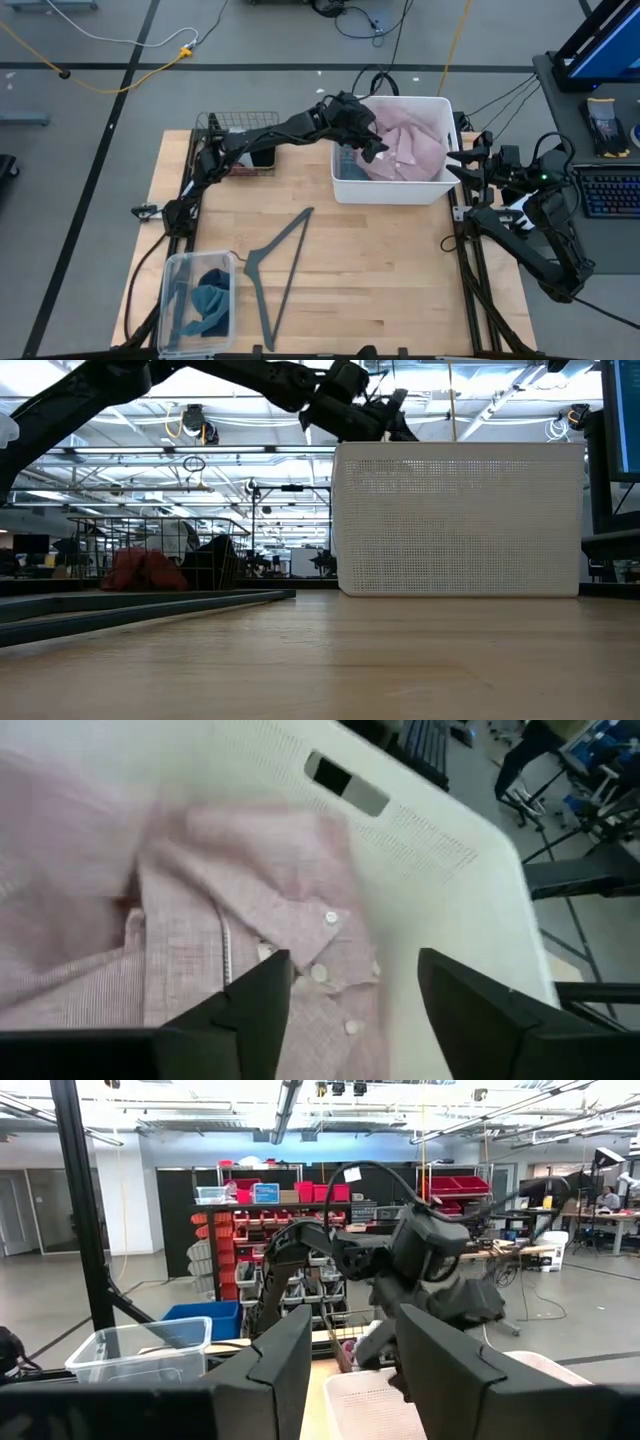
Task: Pick & Place Cloths
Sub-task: Adjust the black undergarment in the gold wire basket
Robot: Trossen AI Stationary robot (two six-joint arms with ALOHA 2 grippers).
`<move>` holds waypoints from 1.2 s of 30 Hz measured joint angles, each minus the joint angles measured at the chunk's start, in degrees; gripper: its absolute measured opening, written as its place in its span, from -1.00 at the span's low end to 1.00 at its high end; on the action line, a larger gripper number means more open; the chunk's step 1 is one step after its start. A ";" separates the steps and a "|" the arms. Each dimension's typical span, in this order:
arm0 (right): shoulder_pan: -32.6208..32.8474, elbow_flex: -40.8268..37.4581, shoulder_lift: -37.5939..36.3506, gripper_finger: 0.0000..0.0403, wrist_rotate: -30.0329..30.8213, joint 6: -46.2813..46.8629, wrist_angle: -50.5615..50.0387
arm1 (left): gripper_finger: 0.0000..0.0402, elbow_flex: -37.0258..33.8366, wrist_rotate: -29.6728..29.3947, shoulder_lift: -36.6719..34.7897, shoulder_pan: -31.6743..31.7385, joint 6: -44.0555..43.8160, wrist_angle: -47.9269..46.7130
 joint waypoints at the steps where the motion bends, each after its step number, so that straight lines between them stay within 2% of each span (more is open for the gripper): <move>1: 0.00 0.00 0.00 -0.31 0.08 -0.07 0.27 | 0.12 0.00 0.00 -0.67 0.00 -0.04 -0.20; 9: 0.00 0.00 0.00 -0.31 -1.68 0.02 4.80 | 0.13 0.00 -1.05 -8.26 -0.44 4.27 -4.40; 14: -0.02 0.00 0.04 -0.31 -3.97 0.00 7.22 | 0.03 0.00 -8.21 -13.21 -1.88 8.29 -11.90; 18: -0.02 0.00 0.04 -0.31 -4.82 -0.04 7.54 | -0.07 0.00 -9.80 -16.26 -2.27 9.16 -19.05; 23: 0.00 0.02 0.75 -0.31 -9.22 -1.43 9.04 | -0.18 0.00 -16.71 -18.87 -2.22 5.77 -31.07; 30: -0.02 0.02 1.18 -0.31 -9.36 -0.57 9.87 | -0.32 -0.02 -25.08 -21.57 -3.77 5.54 -42.47; 36: -0.02 0.02 1.26 -0.31 -9.26 -0.04 10.27 | -0.46 -0.02 -32.49 -23.15 -3.05 -0.21 -54.56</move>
